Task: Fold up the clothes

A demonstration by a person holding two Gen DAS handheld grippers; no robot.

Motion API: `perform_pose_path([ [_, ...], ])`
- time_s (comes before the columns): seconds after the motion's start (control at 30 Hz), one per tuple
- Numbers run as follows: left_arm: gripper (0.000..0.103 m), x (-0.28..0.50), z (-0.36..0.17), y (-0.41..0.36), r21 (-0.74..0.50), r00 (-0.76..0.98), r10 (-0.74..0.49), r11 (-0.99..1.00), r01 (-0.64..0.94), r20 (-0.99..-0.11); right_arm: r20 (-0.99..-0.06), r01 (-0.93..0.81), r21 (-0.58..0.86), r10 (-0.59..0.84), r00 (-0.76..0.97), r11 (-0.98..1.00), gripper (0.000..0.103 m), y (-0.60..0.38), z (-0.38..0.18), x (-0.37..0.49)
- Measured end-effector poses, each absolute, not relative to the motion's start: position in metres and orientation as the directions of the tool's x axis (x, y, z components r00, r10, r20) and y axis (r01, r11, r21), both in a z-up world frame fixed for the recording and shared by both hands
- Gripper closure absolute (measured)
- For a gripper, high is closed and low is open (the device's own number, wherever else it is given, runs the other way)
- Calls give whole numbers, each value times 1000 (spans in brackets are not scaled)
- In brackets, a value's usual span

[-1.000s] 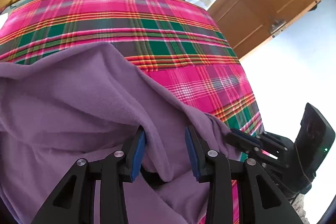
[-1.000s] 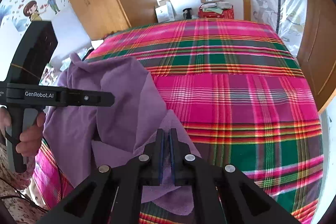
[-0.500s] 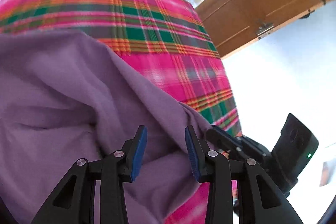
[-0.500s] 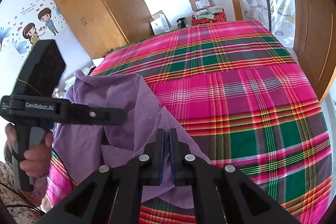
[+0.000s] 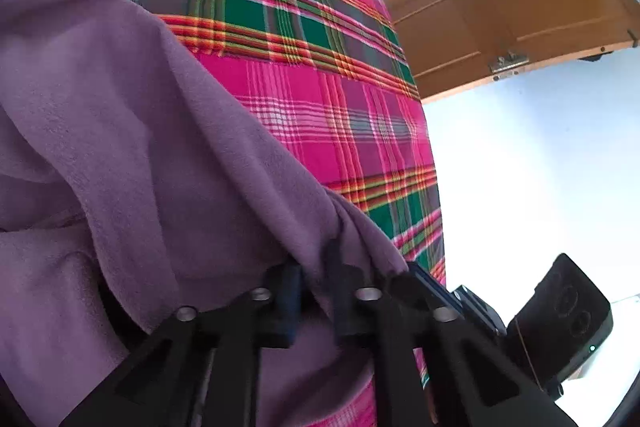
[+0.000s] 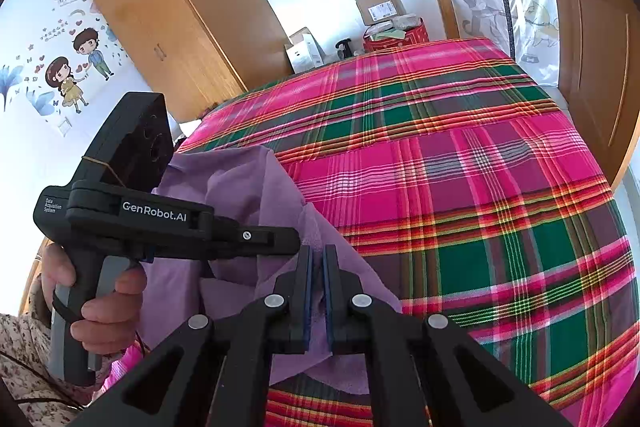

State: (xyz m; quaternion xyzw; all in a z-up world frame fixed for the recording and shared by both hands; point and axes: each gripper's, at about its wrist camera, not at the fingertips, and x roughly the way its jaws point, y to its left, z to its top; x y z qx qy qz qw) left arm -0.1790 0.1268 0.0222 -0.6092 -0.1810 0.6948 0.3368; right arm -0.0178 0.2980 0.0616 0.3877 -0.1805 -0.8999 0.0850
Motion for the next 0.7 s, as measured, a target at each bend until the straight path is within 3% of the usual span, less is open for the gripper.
perform_pose_path([
  [0.7, 100, -175, 65, 123, -685, -134, 748, -652, -325, -650, -593, -33, 438, -262, -761, -898, 99, 311, 82, 9],
])
